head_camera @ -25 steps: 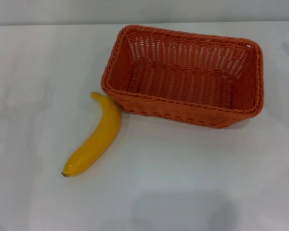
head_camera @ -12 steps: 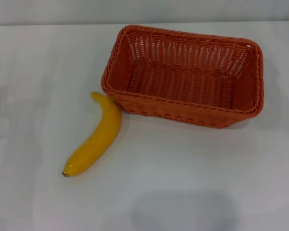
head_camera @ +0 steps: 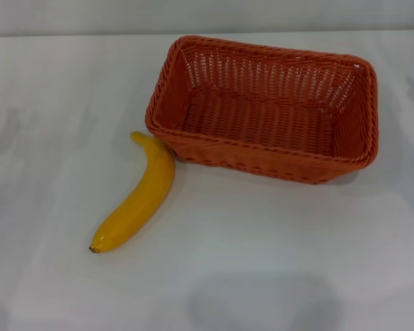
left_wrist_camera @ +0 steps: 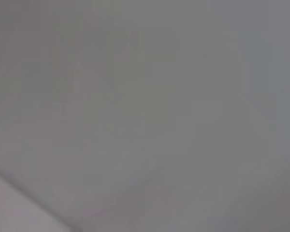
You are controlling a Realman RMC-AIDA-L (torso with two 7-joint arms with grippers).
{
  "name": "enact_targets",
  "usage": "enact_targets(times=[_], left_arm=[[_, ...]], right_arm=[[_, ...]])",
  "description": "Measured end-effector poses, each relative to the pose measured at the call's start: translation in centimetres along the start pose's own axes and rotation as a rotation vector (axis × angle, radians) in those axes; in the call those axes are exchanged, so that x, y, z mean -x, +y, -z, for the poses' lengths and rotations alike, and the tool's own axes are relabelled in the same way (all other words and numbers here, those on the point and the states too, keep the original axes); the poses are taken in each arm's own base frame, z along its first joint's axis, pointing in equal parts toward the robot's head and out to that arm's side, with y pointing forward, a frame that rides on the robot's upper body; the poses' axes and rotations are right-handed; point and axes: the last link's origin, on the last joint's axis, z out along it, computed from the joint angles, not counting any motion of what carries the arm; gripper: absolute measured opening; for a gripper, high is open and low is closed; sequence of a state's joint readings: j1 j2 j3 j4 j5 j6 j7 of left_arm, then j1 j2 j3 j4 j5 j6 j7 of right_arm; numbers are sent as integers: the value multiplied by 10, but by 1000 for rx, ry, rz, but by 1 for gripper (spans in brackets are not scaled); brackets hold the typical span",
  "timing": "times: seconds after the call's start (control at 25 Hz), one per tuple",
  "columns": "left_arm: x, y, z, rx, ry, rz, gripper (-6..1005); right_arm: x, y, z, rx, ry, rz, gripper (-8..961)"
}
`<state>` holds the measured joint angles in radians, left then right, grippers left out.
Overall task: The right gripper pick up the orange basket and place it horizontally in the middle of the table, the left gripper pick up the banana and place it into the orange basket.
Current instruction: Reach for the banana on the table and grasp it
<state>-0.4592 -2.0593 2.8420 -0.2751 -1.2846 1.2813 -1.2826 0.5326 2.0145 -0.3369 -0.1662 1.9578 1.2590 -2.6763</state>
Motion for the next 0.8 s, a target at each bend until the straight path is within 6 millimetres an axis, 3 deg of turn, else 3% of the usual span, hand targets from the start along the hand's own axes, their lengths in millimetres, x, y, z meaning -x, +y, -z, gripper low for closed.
enact_targets(times=[0.2, 0.44, 0.56, 0.8], left_arm=[[-34, 2, 3, 95, -327, 65, 710], [-72, 26, -1, 150, -685, -28, 708], [-80, 42, -7, 144, -880, -83, 706], [-74, 66, -27, 158, -1113, -186, 704]], right_arm=[[-4, 0, 3, -64, -5, -5, 785], [-10, -2, 4, -82, 30, -9, 861], [-12, -2, 4, -87, 41, -11, 876], [-13, -2, 6, -90, 43, -19, 876]])
